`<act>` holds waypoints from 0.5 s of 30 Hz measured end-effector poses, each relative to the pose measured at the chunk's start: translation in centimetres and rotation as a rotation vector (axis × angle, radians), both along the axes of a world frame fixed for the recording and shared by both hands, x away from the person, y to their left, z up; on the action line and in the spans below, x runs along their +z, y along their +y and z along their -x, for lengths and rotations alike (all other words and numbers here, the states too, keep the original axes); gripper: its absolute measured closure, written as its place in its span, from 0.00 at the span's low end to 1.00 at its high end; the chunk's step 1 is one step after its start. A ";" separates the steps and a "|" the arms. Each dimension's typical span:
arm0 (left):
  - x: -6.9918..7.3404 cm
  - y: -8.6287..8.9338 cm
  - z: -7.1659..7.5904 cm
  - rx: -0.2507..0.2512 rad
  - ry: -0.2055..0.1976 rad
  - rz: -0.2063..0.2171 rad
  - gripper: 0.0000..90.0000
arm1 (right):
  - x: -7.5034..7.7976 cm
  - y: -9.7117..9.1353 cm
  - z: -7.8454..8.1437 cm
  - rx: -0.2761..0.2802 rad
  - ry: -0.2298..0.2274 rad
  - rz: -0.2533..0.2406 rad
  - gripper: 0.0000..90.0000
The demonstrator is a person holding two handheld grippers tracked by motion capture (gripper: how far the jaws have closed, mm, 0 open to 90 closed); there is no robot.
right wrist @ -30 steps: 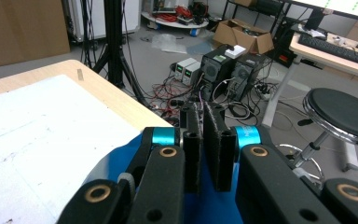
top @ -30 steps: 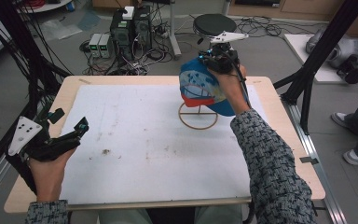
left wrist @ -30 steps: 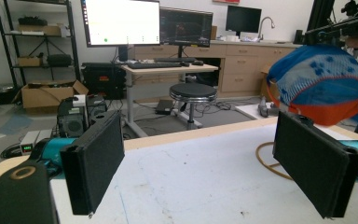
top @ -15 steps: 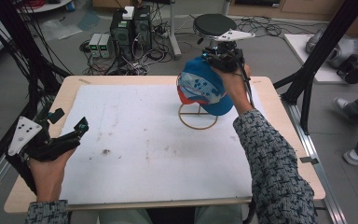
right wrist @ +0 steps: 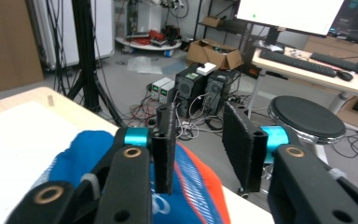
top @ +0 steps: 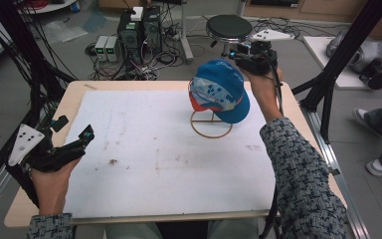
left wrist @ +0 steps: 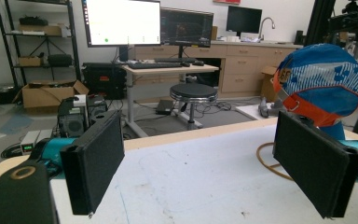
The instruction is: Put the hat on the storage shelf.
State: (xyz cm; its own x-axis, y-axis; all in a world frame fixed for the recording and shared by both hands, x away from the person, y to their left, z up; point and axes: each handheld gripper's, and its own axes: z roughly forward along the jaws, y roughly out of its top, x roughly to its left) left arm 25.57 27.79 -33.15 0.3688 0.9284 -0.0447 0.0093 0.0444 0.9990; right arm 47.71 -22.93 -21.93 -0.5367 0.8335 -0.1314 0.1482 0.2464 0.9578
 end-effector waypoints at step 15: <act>-0.2 0.0 -0.1 0.002 0.005 -0.001 0.19 | 0.9 -5.8 1.8 -0.097 -0.053 -0.059 0.46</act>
